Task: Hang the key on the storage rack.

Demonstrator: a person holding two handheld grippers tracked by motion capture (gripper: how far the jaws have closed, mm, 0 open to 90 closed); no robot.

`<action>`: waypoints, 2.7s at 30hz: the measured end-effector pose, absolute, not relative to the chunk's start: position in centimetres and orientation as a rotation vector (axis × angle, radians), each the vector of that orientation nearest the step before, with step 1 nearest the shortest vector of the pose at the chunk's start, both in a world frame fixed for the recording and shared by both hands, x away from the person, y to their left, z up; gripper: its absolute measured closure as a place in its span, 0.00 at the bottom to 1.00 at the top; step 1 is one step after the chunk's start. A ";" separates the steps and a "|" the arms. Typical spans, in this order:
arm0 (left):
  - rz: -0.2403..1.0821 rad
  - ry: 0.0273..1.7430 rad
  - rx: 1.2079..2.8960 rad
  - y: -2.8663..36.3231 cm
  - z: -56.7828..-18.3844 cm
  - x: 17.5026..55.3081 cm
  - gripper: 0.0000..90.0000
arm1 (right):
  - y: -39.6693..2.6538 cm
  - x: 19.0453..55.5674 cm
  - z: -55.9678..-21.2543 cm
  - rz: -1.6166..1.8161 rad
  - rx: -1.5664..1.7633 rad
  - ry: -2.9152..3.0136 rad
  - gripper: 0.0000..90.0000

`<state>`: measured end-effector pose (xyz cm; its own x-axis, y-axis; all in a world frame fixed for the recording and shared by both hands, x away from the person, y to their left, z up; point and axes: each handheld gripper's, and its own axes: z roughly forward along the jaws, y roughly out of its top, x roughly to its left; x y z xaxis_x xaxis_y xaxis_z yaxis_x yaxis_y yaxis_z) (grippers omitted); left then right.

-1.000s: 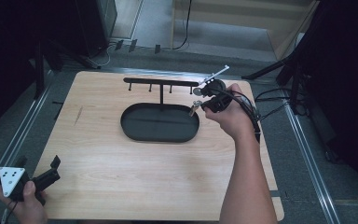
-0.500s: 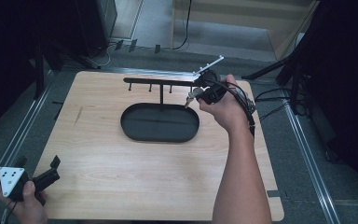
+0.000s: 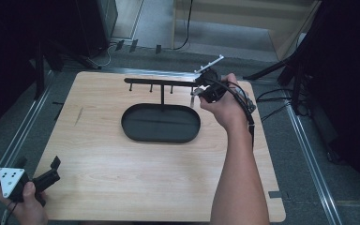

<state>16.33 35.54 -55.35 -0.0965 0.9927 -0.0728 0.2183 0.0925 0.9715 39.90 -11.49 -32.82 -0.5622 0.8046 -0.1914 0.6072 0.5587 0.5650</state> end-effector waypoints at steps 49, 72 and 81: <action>1.098 1.481 1.271 35.5 -55.4 16.4 0.00 | -18.8 39.6 -38.7 0.628 1.538 2.246 0.78; 1.105 1.478 1.280 35.3 -55.3 16.4 0.00 | -25.0 36.9 -46.5 0.682 1.711 2.203 0.34; 1.106 1.478 1.280 35.3 -55.3 16.4 0.00 | -25.9 33.5 -49.7 0.771 1.684 2.135 0.19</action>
